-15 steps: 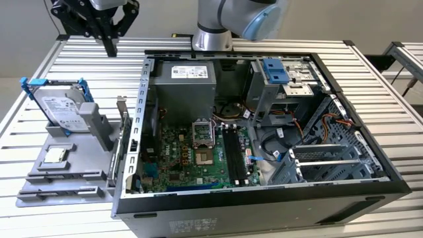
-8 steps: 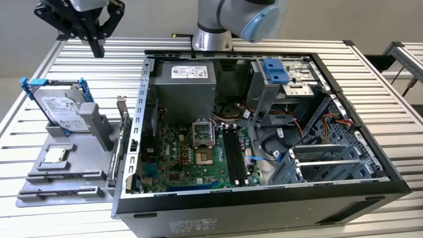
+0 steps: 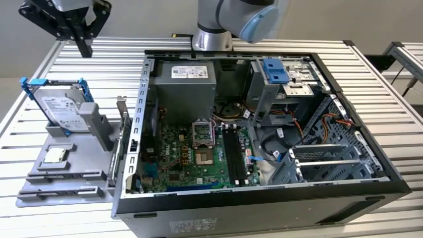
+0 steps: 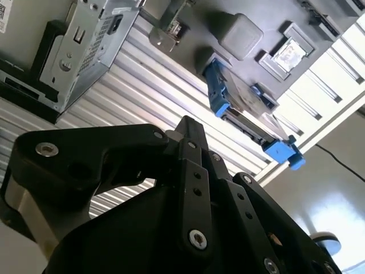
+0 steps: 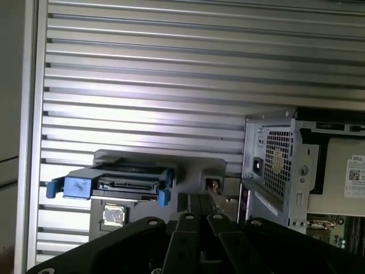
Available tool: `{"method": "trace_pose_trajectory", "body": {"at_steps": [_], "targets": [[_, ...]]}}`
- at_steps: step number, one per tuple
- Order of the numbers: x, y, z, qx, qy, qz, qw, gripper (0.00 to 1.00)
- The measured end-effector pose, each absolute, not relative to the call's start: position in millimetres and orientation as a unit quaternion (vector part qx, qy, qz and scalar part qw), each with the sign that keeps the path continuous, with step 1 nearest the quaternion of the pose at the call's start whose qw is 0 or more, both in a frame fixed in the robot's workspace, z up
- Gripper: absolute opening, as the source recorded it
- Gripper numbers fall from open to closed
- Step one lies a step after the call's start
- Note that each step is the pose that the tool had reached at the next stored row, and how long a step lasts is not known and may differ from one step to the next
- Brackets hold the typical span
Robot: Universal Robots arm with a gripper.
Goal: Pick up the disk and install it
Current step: 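Reach for the disk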
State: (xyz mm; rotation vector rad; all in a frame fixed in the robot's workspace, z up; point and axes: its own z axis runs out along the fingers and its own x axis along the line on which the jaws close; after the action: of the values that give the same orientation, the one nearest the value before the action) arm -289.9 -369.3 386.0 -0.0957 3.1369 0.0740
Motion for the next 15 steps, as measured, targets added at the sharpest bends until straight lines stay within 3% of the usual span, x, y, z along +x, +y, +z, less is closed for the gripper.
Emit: {"method": "trace_pose_trajectory", "body": {"at_steps": [15], "targets": [[-346,-362,378,-0.031,0.999,0.024,0.001,0.00]]}}
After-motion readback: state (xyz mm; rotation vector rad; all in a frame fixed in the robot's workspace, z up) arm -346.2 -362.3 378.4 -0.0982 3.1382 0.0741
